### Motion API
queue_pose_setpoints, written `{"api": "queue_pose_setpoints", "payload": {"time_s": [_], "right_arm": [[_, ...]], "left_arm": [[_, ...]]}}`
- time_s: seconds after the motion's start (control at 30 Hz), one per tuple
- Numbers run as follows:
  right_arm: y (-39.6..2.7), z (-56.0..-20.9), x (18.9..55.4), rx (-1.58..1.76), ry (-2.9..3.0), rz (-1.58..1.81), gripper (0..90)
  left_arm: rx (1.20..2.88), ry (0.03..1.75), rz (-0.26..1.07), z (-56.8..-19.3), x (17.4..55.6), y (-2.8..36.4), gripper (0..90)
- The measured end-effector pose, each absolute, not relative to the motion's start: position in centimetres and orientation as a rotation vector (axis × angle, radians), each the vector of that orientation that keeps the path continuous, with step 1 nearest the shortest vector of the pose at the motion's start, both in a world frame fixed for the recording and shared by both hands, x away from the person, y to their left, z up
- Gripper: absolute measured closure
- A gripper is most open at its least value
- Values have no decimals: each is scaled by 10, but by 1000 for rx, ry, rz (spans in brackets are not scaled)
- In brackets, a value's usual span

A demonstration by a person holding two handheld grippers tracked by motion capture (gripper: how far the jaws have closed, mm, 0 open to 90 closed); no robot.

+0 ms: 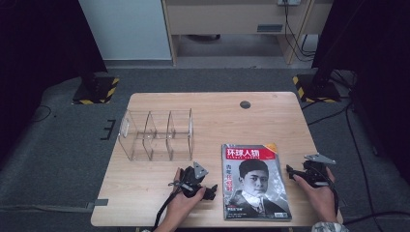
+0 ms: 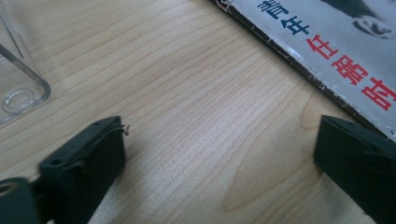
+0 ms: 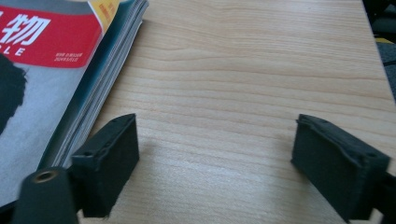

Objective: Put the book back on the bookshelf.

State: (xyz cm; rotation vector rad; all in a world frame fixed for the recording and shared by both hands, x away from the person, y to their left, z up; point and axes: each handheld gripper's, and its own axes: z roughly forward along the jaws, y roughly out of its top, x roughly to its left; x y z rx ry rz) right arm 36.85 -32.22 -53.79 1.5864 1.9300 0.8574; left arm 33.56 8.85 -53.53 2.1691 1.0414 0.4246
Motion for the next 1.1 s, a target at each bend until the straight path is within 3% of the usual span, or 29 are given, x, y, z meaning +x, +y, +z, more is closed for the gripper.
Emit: {"api": "queue_pose_setpoints", "payload": {"time_s": [0.27,0.63,0.77,0.8,0.9,0.97,1.1], "right_arm": [[-330,-526,362,1595,1839,962,291],[-299,-515,359,1469,1947,1080,422],[-294,-517,360,1463,1997,1095,405],[-289,-521,363,1471,2029,1103,345],[-283,-523,364,1467,2064,1110,283],[-280,-523,366,1443,2077,1103,267],[-276,-527,368,1440,2110,1089,281]], "left_arm": [[2117,963,411,-526,328,81,78],[2078,884,375,-516,324,61,111],[2037,896,380,-516,326,56,192],[2024,885,388,-515,325,53,233],[2045,843,389,-518,322,47,323],[2061,837,363,-522,323,42,391],[2107,824,342,-529,322,35,427]]}}
